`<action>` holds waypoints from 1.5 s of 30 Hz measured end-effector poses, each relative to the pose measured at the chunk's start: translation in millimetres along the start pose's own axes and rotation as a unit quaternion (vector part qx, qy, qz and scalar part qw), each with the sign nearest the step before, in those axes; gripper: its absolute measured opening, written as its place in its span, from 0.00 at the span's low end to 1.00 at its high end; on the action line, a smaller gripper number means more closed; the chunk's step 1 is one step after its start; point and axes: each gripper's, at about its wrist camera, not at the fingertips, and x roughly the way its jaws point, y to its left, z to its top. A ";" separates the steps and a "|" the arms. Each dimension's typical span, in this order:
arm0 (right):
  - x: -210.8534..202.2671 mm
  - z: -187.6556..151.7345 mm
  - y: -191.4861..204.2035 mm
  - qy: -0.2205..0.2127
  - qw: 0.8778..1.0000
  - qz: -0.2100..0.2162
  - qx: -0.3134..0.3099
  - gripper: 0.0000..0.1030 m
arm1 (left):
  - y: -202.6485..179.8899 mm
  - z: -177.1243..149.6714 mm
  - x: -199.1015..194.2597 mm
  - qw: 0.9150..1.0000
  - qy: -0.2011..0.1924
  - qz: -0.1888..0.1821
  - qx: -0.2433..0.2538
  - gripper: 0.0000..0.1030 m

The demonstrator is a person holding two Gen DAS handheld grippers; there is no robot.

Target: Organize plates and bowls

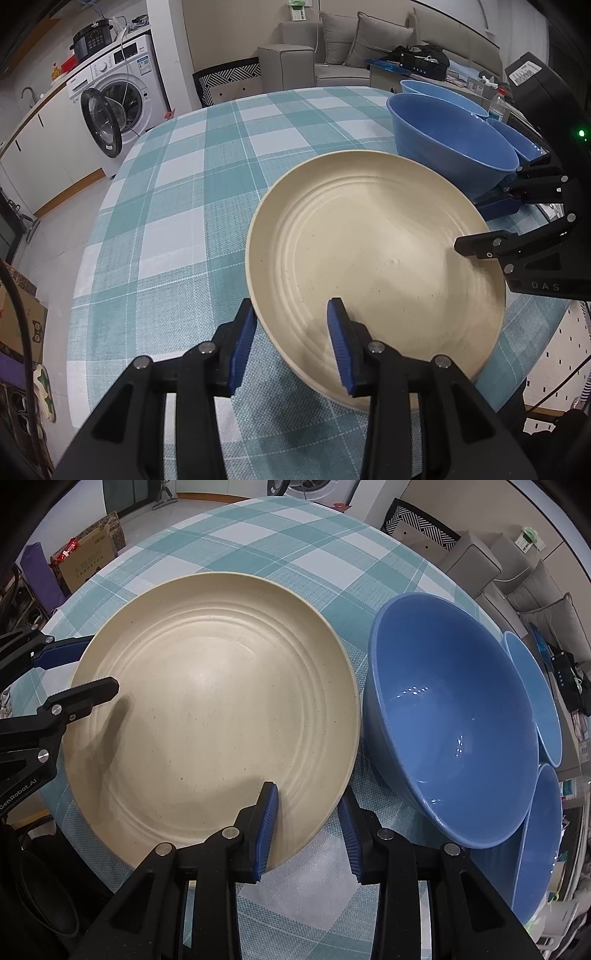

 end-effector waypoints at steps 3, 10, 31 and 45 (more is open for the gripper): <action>0.1 -0.9 -1.1 -0.003 1.000 0.005 0.002 0.36 | 3.5 0.8 0.4 1.000 -0.001 -0.011 -0.008 0.37; -0.7 -2.4 0.6 -0.012 1.000 0.025 -0.002 0.50 | 13.1 2.3 1.6 1.000 -0.006 -0.004 -0.023 0.53; -28.8 -17.3 -21.6 -0.060 0.995 0.077 0.031 0.76 | 19.5 19.7 -7.2 0.999 -0.039 -0.009 -0.035 0.78; -75.3 -32.5 -44.0 -0.128 0.981 0.130 0.069 0.93 | 5.3 40.4 -51.7 0.995 -0.099 -0.021 -0.008 0.98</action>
